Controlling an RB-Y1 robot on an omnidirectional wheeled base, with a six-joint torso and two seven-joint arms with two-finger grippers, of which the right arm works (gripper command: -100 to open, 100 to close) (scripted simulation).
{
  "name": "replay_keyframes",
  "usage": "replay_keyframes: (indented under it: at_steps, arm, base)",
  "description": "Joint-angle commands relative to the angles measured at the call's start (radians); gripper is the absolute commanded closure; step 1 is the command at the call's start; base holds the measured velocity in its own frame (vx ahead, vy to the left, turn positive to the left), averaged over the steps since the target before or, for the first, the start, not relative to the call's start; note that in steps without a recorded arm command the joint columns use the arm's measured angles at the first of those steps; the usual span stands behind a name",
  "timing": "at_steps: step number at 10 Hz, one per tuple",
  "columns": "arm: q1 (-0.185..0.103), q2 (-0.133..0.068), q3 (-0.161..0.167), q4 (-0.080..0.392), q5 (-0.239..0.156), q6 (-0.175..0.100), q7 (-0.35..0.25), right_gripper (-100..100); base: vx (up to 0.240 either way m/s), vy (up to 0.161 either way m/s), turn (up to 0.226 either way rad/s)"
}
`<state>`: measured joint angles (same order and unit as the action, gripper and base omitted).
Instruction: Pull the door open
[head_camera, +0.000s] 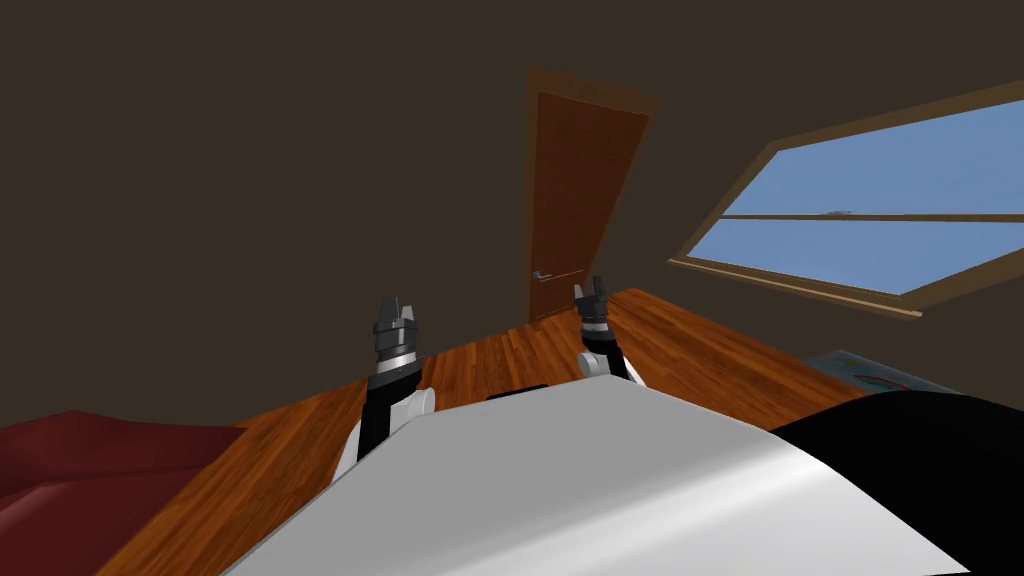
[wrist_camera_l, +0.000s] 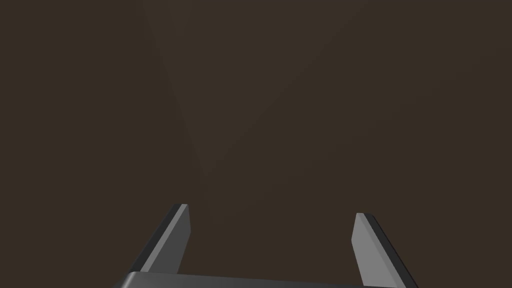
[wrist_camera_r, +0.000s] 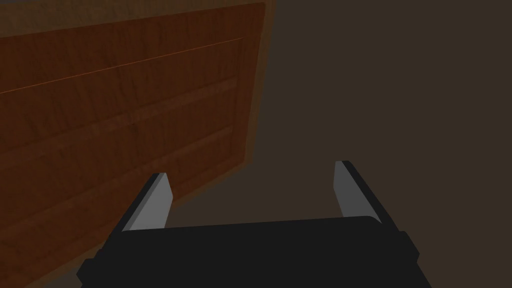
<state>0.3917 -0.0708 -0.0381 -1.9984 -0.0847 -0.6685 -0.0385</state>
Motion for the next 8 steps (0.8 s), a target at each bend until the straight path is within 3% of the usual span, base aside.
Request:
replay_keyframes:
  at_steps: [1,8]
  arm:
    - [-0.005,-0.008,0.002,0.040,0.000,-0.006,-0.006,-100]
    - [-0.050,-0.043,0.005,0.242,-0.002,-0.032,-0.031,-100]
  base:
    - [0.104,-0.050,0.080]
    - [0.089,-0.057,0.072]
